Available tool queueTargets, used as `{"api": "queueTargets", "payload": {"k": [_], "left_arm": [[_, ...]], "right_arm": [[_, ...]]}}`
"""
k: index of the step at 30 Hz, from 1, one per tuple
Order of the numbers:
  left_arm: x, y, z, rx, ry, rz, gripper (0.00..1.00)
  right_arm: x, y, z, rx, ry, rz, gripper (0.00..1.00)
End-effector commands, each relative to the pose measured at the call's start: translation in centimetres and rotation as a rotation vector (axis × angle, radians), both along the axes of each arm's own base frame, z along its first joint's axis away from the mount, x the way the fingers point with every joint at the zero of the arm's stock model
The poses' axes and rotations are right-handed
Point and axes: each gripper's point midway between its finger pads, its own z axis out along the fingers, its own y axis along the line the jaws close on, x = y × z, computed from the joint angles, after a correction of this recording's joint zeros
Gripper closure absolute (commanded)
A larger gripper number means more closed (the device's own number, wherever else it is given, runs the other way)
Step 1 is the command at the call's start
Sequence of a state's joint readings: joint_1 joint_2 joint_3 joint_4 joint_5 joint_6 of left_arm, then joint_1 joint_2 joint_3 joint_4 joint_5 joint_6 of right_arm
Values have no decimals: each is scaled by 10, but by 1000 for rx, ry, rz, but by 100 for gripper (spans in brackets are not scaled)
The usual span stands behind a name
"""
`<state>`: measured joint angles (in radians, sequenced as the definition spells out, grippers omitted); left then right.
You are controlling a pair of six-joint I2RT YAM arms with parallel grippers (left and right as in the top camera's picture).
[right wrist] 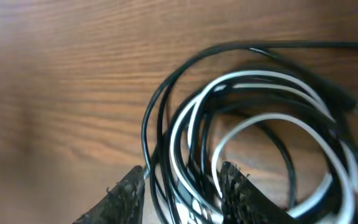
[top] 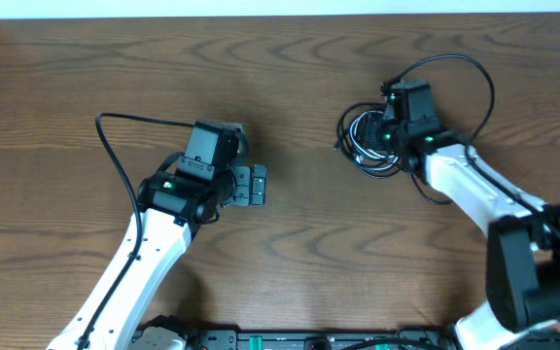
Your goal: Untangle cables
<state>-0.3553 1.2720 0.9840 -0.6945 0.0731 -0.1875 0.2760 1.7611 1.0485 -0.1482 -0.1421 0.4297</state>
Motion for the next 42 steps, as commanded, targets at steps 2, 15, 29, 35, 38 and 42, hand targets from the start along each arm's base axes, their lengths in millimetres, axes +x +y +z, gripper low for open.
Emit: {"api": "queueTargets", "payload": {"k": [2, 15, 29, 35, 38, 42], "left_arm": [[0, -1, 0, -4, 3, 11, 2], [0, -1, 0, -4, 3, 11, 2], [0, 0, 0, -3, 3, 11, 2], [0, 0, 0, -3, 3, 11, 2], [0, 0, 0, -3, 3, 11, 2], [0, 0, 0, -3, 3, 11, 2]], "right_arm": [[17, -1, -18, -2, -13, -109, 63], [27, -12, -42, -1, 1, -248, 68], [25, -2, -59, -15, 11, -257, 68], [29, 0, -68, -5, 10, -266, 68], [28, -1, -71, -3, 18, -273, 71], [27, 3, -71, 11, 25, -258, 76]]}}
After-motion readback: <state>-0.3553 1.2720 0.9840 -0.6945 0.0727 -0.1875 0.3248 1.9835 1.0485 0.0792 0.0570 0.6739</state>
